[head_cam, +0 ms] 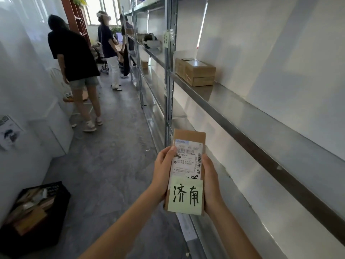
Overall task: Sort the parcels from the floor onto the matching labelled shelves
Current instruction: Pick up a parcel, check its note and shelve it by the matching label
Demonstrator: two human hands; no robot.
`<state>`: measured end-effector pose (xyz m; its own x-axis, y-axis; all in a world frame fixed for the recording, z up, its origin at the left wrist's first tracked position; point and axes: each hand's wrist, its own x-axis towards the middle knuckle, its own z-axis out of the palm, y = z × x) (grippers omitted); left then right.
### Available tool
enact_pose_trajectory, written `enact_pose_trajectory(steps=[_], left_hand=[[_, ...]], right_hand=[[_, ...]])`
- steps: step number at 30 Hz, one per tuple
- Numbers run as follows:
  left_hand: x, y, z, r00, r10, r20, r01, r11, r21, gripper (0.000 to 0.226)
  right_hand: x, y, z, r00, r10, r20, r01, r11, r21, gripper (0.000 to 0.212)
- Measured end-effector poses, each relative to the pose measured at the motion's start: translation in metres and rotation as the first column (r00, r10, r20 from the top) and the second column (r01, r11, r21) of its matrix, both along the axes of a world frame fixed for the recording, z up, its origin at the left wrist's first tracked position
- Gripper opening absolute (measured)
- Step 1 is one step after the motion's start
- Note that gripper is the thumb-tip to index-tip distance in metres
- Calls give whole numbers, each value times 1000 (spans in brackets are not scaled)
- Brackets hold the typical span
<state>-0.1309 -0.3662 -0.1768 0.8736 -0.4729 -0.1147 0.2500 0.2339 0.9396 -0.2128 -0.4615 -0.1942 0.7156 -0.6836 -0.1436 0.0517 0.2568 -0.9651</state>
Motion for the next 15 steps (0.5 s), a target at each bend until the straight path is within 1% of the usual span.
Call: enact_pose_trajectory(steps=[2,4,6,9,13,15], left_hand=[[19,-2,-1,1000,6,2,-6,1000,8,58],[40,-2,-3,1000,10,3,-10,1000,11,61],[64,-2,-8,1000,1,-3,-1,1000,13,55],[102,-4,-17,999,-54,-1,54,998,17,47],[156,-5,-20,992,-128,20,128,991,31,44],[181,-5,-21,986,-168,20,168,985,30,45]], right_hand=[[19,-1,1,1000,-13,-6,14,1000,16,46],[39,-1,-1,1000,-20,-7,20,999,33,47],[59,1,-3,1000,-28,1,28,998,51,47],[92,4,-6,999,-47,20,46,997,56,51],[138,10,-7,994,-100,41,98,994,54,70],[160,13,-9,991,-122,47,119,991,57,70]])
